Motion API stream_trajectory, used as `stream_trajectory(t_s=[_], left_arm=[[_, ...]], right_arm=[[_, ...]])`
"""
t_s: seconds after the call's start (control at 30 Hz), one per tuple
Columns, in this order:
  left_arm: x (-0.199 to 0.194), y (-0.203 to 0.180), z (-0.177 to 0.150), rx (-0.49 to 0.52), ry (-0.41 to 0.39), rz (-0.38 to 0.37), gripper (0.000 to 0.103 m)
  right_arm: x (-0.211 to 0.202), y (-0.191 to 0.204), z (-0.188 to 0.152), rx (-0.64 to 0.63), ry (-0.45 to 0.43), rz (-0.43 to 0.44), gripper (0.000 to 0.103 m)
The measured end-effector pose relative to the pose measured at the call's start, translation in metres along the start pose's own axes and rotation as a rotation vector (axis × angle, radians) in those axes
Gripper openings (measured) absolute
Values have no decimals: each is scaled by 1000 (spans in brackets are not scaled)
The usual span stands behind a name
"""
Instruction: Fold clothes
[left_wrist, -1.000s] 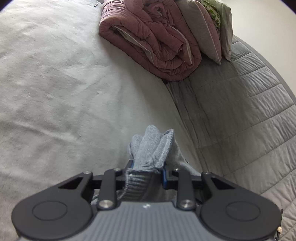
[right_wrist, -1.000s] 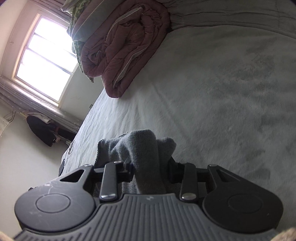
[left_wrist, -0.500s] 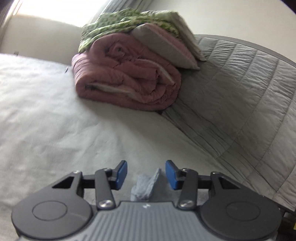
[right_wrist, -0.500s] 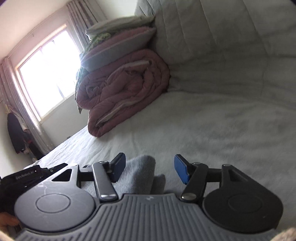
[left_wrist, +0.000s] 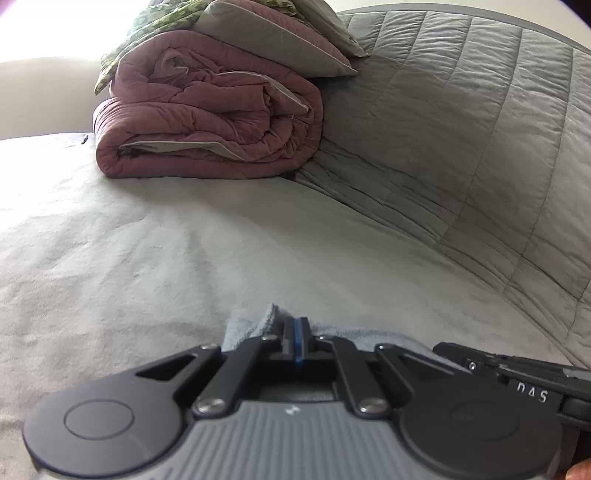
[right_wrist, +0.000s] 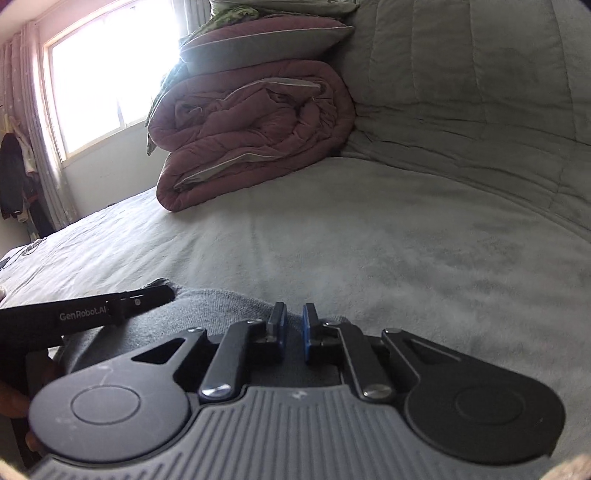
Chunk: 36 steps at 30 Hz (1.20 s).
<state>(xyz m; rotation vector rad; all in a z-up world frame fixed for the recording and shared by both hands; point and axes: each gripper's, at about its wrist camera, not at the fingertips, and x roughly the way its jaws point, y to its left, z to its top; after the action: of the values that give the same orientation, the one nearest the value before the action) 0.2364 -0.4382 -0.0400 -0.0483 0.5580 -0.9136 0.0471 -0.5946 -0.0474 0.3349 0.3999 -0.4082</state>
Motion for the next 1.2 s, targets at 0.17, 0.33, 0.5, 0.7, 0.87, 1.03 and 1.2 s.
stream_trajectory(t_s=[0.17,0.33,0.5,0.7,0.87,1.03,1.2], left_arm=[[-15,-19,8,-5,27,48,4],[-40,-39,13,33,63,79,33],[-72,-55,12,21,94,103,39],[-118,-75,9,61,149,155,46],[-154,-87,8,72,174,189,56],[-187,-100,7,72,202,222,61],[-219,-112,8,74,208,242,76]], right_arm=[[-13,8,1,-28,-42,-8,16],[-47,21,10,-25,-50,-25,47],[-80,35,19,-26,-41,-42,47],[-118,59,23,-19,-22,-51,49],[-148,75,25,2,10,-42,56],[-178,89,25,50,37,-32,62],[-209,104,26,66,49,-65,67]])
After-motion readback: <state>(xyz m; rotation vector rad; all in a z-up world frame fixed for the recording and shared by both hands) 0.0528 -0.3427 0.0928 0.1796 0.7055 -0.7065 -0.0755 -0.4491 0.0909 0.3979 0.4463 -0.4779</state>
